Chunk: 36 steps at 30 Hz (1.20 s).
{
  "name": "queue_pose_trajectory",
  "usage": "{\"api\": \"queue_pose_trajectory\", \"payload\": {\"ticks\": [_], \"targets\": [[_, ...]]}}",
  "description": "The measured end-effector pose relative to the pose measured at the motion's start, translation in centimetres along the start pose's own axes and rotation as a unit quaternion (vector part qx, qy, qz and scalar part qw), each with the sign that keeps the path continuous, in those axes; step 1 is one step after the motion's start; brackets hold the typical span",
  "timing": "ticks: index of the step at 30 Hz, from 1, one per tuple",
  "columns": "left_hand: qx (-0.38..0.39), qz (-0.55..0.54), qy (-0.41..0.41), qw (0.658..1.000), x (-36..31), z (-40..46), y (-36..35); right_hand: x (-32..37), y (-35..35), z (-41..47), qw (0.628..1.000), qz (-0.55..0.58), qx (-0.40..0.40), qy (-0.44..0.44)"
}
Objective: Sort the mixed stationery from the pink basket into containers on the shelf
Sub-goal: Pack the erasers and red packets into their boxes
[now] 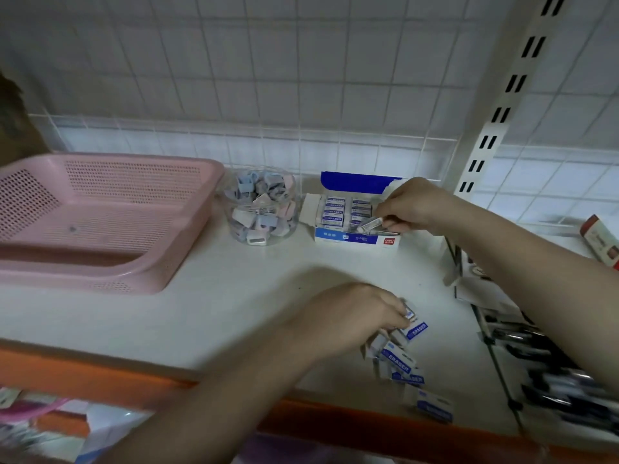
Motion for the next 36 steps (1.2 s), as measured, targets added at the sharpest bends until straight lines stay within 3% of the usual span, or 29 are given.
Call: {"api": "queue_pose_trajectory", "payload": {"ticks": [6, 10, 15, 18, 21, 24, 26, 29, 32, 36], "targets": [[-0.033, -0.021, 0.03, 0.999, 0.7, -1.4, 0.6, -0.4, -1.7, 0.9, 0.995, -0.095, 0.022, 0.019], [-0.056, -0.07, 0.14, 0.986, 2.6, -2.4, 1.0, -0.6, -2.9, 2.1, 0.986, -0.164, 0.01, 0.033], [-0.074, -0.055, 0.222, 0.971, 3.1, -2.0, 0.9, -1.0, -3.1, 3.1, 0.971, -0.235, -0.017, 0.041], [-0.074, -0.098, 0.233, 0.965, 2.9, -1.5, 0.7, -0.2, -3.0, 2.7, 0.955, -0.286, -0.038, 0.061], [-0.034, -0.069, 0.208, 0.975, 2.6, -0.6, 0.2, 0.2, -3.0, 2.6, 0.949, -0.302, -0.046, 0.075], [-0.019, -0.067, 0.203, 0.977, 3.0, 0.1, 0.0, -0.2, -2.7, 2.2, 0.964, -0.256, -0.037, 0.067], [-0.022, -0.124, 0.223, 0.967, 3.9, -0.1, -0.2, -0.6, -2.0, 1.2, 0.988, -0.14, -0.032, 0.051], [-0.046, -0.218, 0.24, 0.945, 5.4, -0.7, -0.1, -1.1, 0.1, -1.8, 0.995, -0.008, -0.075, 0.071], [-0.064, -0.266, 0.24, 0.931, 6.8, -1.3, 0.9, -2.7, 1.4, -4.7, 0.992, 0.011, -0.1, 0.073], [-0.113, -0.374, 0.269, 0.88, 8.4, -1.6, 2.7, -5.0, 1.5, -7.9, 0.995, -0.027, -0.069, 0.065]]}}
Point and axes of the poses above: each hand's wrist, its own z-axis towards the middle knuckle, its own y-axis out of the back of the hand, x = y × z, the point moved 7 cm from there along z, towards the middle knuckle, and after that the axes turned 3 degrees about -x, right-handed, at the moved point
